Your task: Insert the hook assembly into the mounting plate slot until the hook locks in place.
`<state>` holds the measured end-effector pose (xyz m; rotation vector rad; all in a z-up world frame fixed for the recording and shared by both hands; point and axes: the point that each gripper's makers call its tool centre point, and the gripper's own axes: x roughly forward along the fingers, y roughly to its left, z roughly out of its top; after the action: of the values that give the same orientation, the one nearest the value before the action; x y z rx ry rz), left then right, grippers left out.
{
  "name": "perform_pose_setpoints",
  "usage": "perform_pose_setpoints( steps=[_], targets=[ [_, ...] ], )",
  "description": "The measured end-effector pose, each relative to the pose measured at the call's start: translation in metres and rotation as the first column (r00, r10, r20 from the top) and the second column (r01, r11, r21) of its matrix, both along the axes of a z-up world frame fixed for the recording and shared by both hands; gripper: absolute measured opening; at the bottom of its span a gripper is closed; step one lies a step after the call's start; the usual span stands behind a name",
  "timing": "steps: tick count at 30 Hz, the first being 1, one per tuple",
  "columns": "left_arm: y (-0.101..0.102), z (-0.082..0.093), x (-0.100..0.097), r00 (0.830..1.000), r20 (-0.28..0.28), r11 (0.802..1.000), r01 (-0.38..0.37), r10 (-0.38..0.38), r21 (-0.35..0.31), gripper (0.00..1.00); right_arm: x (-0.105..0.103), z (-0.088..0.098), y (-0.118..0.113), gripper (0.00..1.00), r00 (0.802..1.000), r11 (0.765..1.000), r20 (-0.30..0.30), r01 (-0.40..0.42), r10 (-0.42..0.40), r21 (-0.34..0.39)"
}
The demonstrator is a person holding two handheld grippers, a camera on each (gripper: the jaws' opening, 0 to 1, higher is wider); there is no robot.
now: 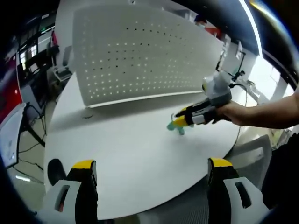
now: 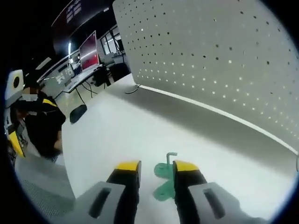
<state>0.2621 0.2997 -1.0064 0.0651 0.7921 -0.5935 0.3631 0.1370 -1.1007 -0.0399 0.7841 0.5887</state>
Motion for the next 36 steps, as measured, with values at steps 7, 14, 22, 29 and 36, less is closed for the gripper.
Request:
perform_pose_setpoints(
  steps=[7, 14, 22, 29, 36],
  targets=[
    [0.005, -0.003, 0.004, 1.000, -0.006, 1.000, -0.009, 0.009, 0.004, 1.00, 0.011, -0.006, 0.004, 0.19, 1.000, 1.000, -0.005, 0.004, -0.004, -0.013],
    [0.005, -0.004, 0.006, 1.000, -0.012, 1.000, -0.009, 0.009, 0.007, 1.00, 0.024, -0.009, 0.008, 0.15, 1.000, 1.000, -0.010, 0.026, -0.026, -0.018],
    [0.006, -0.006, 0.007, 1.000, -0.017, 1.000, -0.010, 0.010, 0.013, 1.00, 0.038, -0.012, 0.011, 0.04, 1.000, 0.998, -0.016, 0.018, -0.019, -0.058],
    [0.007, -0.007, 0.007, 1.000, -0.020, 1.000, -0.014, 0.014, 0.013, 1.00, 0.036, -0.012, 0.013, 0.01, 1.000, 0.996, -0.022, 0.002, -0.004, -0.093],
    [0.006, -0.005, 0.009, 1.000, -0.013, 1.000, -0.015, 0.015, 0.009, 1.00, 0.031, -0.003, 0.016, 0.00, 1.000, 0.993, 0.011, -0.023, 0.024, -0.117]
  ],
)
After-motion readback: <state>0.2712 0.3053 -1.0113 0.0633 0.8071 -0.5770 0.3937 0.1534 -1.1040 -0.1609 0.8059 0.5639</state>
